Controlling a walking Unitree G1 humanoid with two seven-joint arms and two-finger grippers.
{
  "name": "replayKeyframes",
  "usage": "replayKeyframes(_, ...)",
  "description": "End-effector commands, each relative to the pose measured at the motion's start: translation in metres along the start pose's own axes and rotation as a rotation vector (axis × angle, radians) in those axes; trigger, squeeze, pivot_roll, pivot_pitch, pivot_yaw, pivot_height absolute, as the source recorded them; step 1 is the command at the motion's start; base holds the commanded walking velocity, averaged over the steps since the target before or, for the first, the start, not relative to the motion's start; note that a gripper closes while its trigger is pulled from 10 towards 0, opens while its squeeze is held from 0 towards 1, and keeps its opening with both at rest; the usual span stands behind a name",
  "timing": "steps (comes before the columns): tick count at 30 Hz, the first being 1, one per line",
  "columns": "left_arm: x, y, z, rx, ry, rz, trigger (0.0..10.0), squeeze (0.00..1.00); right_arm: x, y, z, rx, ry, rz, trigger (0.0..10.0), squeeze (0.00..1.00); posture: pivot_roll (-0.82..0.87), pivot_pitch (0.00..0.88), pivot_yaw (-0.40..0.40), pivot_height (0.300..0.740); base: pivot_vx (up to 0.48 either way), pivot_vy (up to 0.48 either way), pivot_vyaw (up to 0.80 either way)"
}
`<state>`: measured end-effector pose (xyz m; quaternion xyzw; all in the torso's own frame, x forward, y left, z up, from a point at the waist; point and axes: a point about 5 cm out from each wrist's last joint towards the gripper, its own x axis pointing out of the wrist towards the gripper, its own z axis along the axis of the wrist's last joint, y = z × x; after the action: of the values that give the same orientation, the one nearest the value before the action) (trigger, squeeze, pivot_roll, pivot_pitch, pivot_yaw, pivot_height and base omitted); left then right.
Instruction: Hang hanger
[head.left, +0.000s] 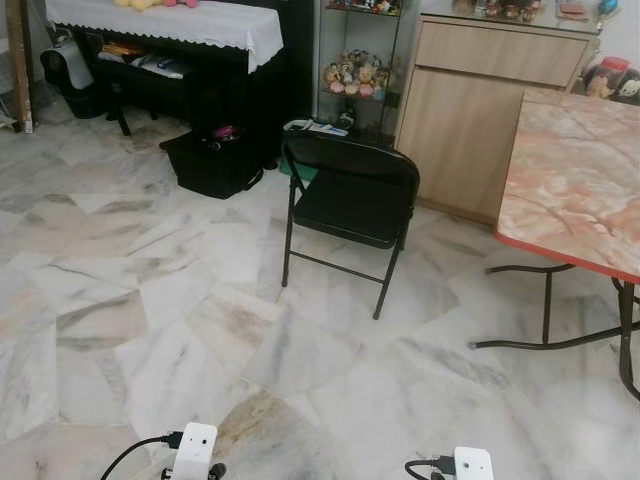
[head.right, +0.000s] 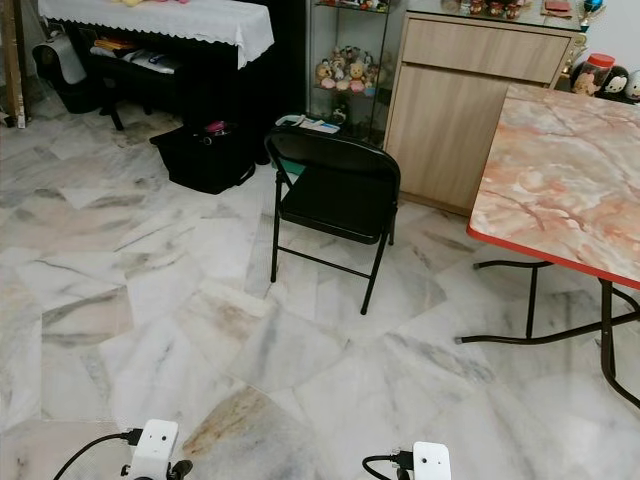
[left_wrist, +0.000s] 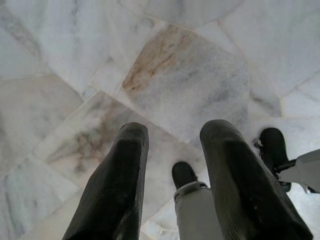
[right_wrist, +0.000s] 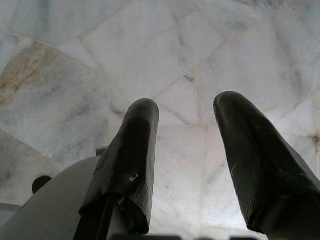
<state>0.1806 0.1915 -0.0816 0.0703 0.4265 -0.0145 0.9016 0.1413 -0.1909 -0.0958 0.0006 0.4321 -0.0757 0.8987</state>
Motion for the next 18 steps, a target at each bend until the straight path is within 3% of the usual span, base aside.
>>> replayKeyframes(1,-0.0003,0.0007,-0.0003,0.011,-0.003,-0.008,10.0,0.00,-0.0015,-0.0019,-0.0051,0.020,0.019,-0.012,10.0,0.00,-0.16,0.000,-0.007,0.740,0.000,-0.270,-0.77)
replayKeyframes(4,-0.0004,0.0007,-0.0005,0.015,-0.004,-0.010,10.0,0.00,-0.0017,-0.0019,-0.0052,0.020,0.016,-0.012,10.0,0.00,-0.16,0.000,-0.008,0.740,0.000,-0.178,-0.75)
replayKeyframes(16,-0.0006,0.0005,-0.0006,0.021,-0.008,-0.022,10.0,0.00,-0.0019,-0.0018,-0.0053,0.009,0.013,-0.010,10.0,0.00,-0.16,0.000,-0.009,0.740,0.000,-0.111,0.00)
replayKeyframes(18,-0.0005,0.0000,0.0000,0.018,-0.012,-0.024,10.0,0.00,-0.0017,-0.0023,-0.0051,0.001,0.016,-0.008,10.0,0.00,-0.16,0.000,-0.007,0.740,0.000,-0.133,-0.70)
